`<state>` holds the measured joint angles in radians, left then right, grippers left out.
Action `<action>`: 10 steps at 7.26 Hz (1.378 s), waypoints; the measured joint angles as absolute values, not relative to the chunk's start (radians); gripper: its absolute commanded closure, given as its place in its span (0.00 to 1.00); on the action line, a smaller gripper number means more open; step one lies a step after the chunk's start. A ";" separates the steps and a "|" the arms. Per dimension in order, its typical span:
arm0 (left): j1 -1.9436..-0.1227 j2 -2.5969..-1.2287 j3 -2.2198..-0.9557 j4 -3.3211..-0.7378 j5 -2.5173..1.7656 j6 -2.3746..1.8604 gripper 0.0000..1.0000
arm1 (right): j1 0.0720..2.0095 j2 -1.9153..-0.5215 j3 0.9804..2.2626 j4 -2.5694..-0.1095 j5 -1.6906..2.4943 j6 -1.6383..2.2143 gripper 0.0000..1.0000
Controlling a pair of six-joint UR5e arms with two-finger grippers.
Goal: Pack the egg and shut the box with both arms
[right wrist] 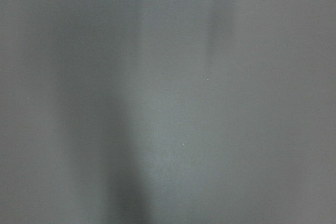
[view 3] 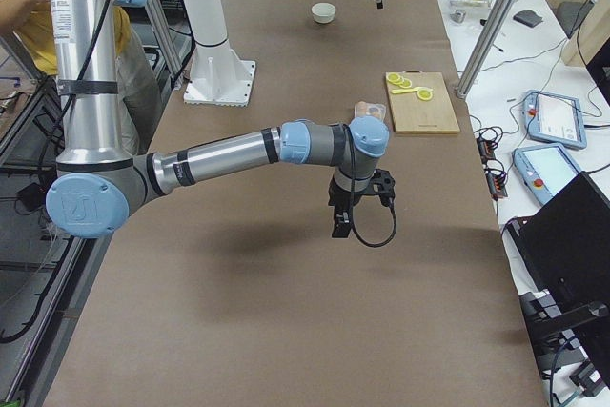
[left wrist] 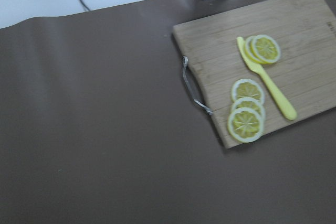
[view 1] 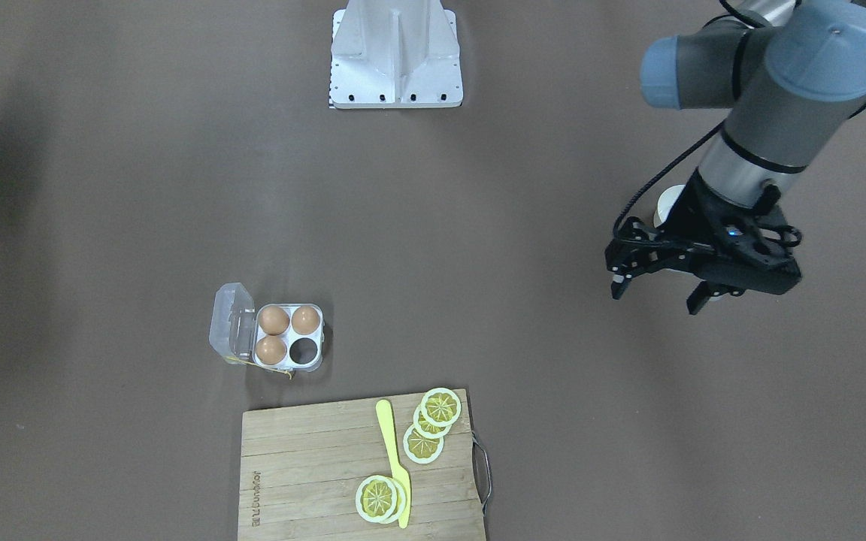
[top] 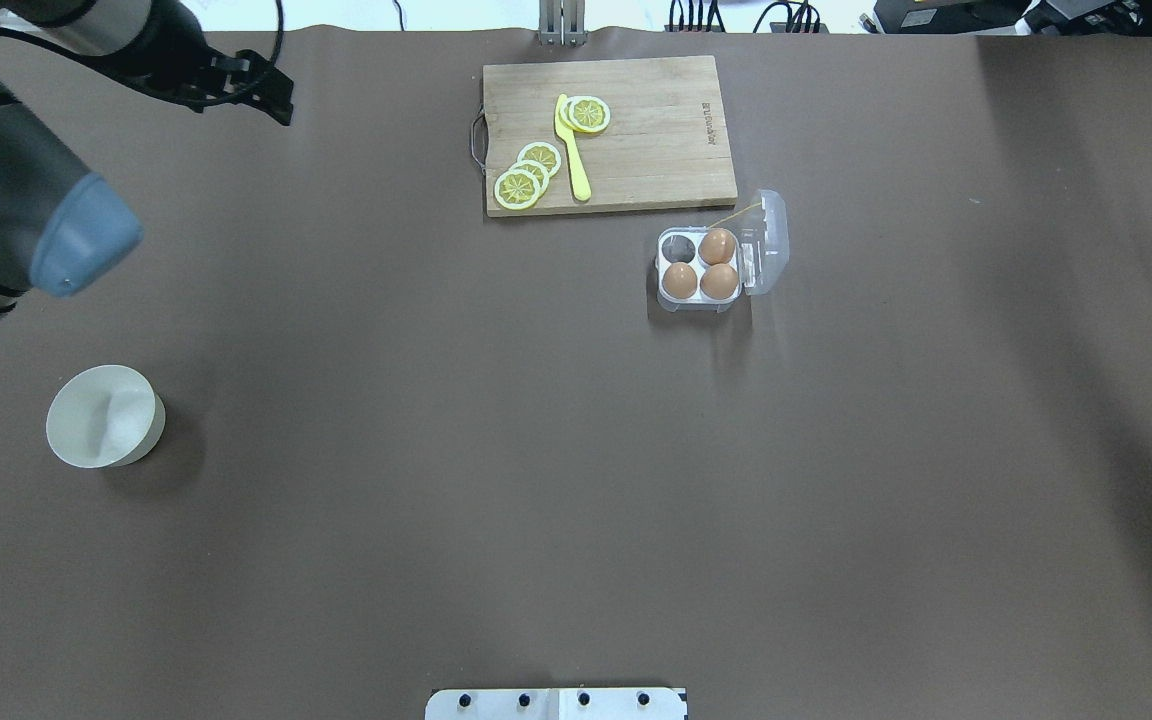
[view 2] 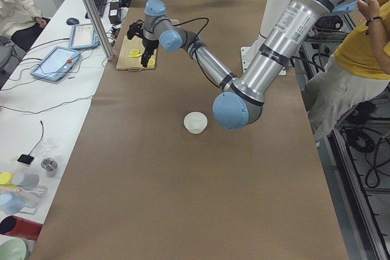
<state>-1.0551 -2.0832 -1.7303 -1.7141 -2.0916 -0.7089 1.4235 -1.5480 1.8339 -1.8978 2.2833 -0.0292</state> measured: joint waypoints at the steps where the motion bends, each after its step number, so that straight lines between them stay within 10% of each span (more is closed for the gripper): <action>1: -1.097 -2.008 -1.740 -1.722 -2.109 -0.685 0.03 | 1.424 -1.547 1.837 -1.898 2.283 -0.029 0.00; 10: -1.408 -1.640 -1.759 -1.866 -2.281 -0.530 0.03 | 1.421 -1.545 1.853 -1.900 2.288 -0.026 0.08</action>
